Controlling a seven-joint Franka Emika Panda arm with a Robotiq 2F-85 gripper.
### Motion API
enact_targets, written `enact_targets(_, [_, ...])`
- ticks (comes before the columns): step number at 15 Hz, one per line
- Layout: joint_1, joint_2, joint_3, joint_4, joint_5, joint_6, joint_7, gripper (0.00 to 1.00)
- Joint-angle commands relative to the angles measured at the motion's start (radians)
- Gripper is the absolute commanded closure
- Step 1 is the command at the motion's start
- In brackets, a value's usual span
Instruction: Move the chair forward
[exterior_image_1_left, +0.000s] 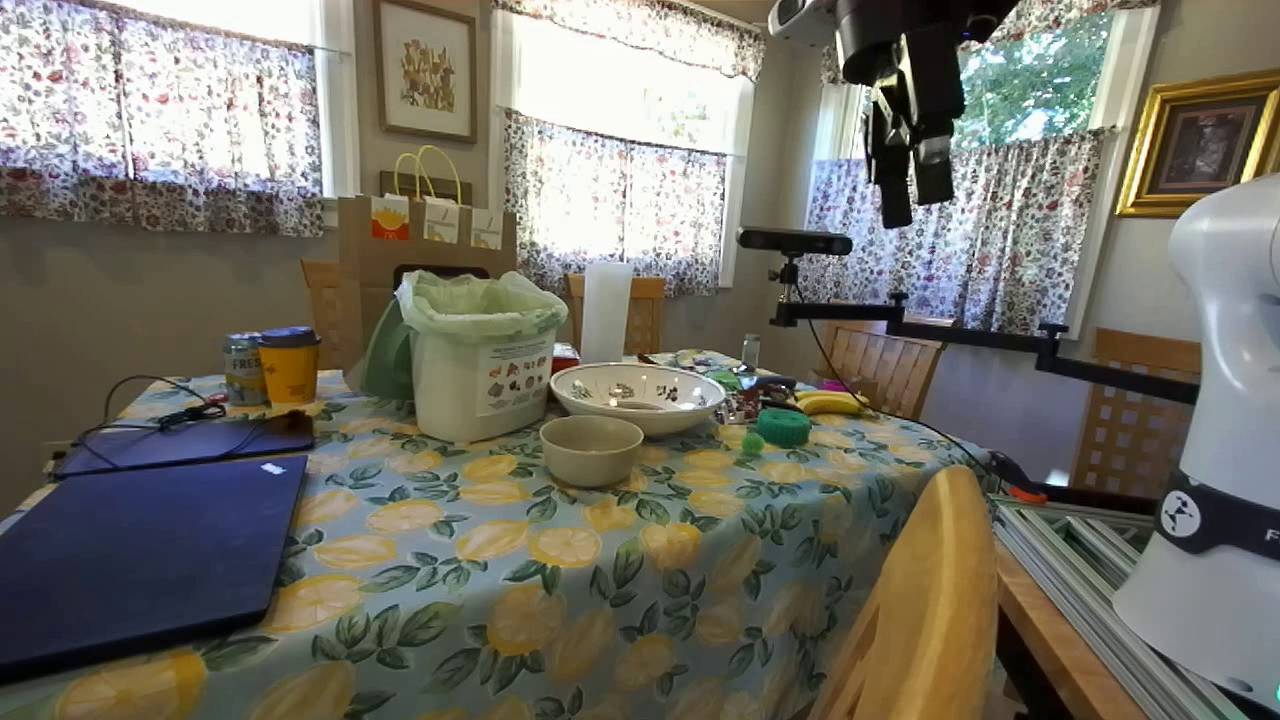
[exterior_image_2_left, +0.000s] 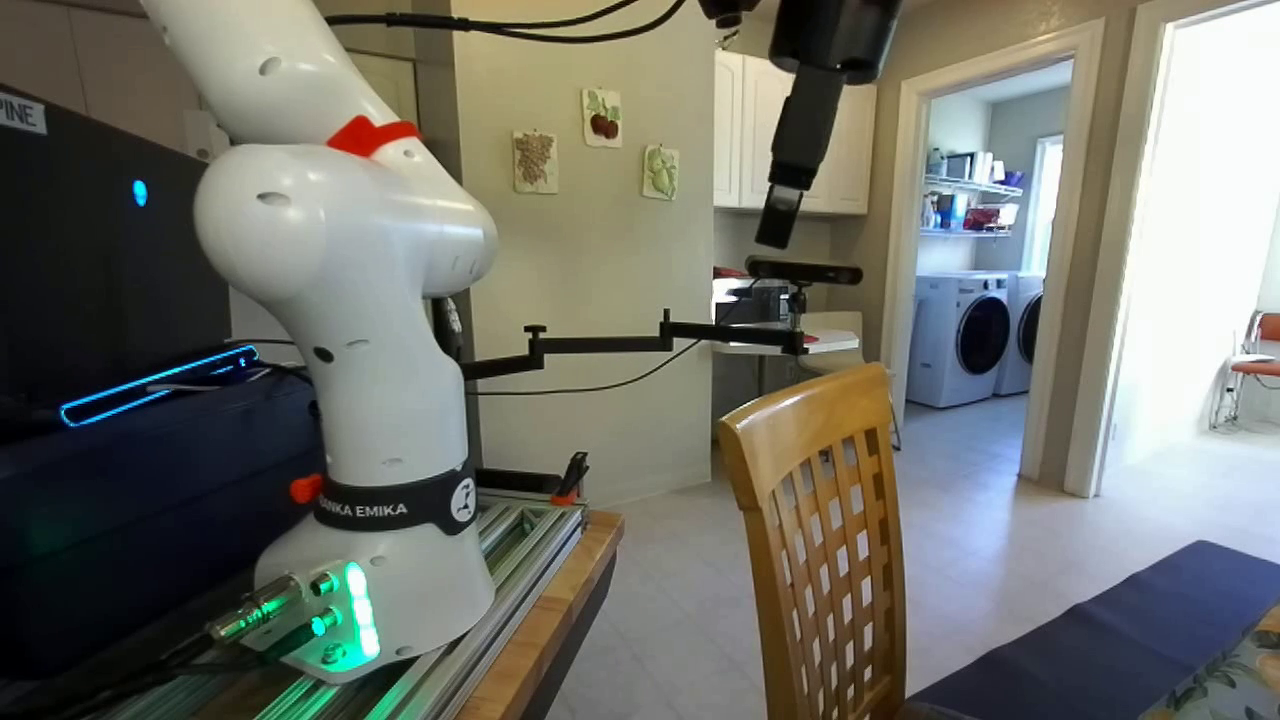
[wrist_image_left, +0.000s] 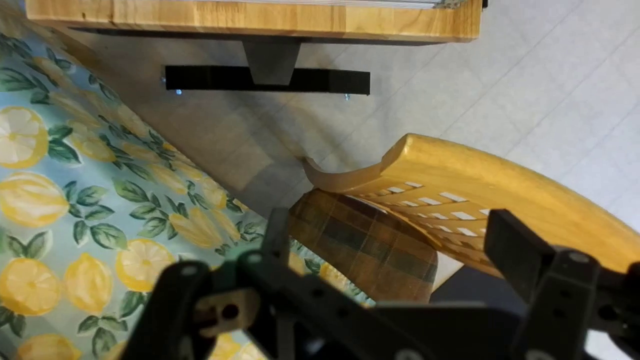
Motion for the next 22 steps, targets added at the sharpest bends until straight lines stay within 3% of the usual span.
enact_targets(1, [0.067,0.026,0.031,-0.001,0.027,0.016,-0.118,0.00])
enact_targets(7, [0.180,0.035,0.086,-0.018,0.022,0.122,-0.281,0.00])
enact_targets(14, [0.298,0.035,0.081,-0.056,0.055,0.242,-0.514,0.00])
enact_targets(20, [0.392,0.006,0.084,-0.100,0.120,0.247,-0.719,0.00])
enact_targets(21, [0.354,0.038,0.106,-0.065,0.091,0.233,-0.636,0.00])
enact_targets(22, [0.359,0.038,0.110,-0.066,0.094,0.232,-0.641,0.00])
